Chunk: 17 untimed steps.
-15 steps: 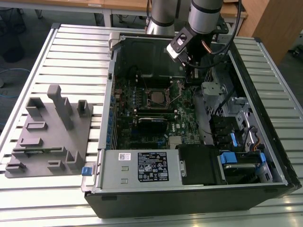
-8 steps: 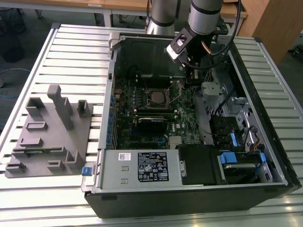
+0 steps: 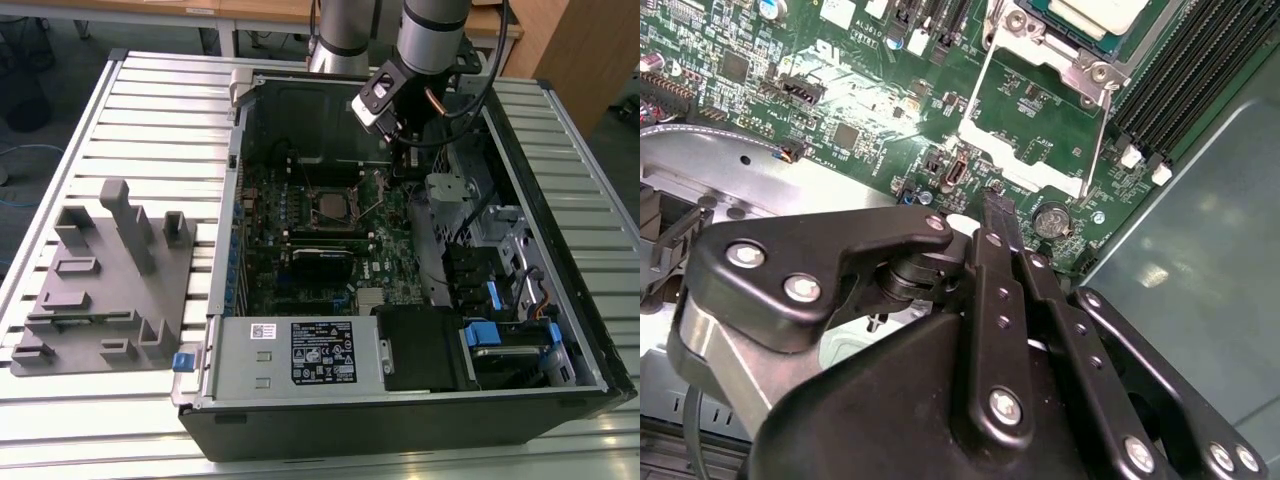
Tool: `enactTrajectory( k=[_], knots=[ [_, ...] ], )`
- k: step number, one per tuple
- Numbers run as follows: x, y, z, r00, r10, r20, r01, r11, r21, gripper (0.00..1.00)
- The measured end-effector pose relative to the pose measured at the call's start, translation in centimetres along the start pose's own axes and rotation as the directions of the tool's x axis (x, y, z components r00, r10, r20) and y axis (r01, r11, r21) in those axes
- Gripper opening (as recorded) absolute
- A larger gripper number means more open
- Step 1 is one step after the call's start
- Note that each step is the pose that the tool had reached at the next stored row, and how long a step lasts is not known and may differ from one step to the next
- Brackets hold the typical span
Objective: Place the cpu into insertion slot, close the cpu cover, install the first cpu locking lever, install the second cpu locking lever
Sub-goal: 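Close the cpu cover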
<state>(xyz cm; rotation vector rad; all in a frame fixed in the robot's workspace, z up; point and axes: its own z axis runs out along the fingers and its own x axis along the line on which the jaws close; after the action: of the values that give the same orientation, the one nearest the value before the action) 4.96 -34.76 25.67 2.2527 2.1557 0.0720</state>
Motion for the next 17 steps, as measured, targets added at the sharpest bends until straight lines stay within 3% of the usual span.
enactTrajectory(
  k=[17],
  knots=[
    [0.24, -0.03, 0.36, 1.0, 0.0, -0.0038, 0.0, 1.0, 0.0002, 0.1]
  ],
)
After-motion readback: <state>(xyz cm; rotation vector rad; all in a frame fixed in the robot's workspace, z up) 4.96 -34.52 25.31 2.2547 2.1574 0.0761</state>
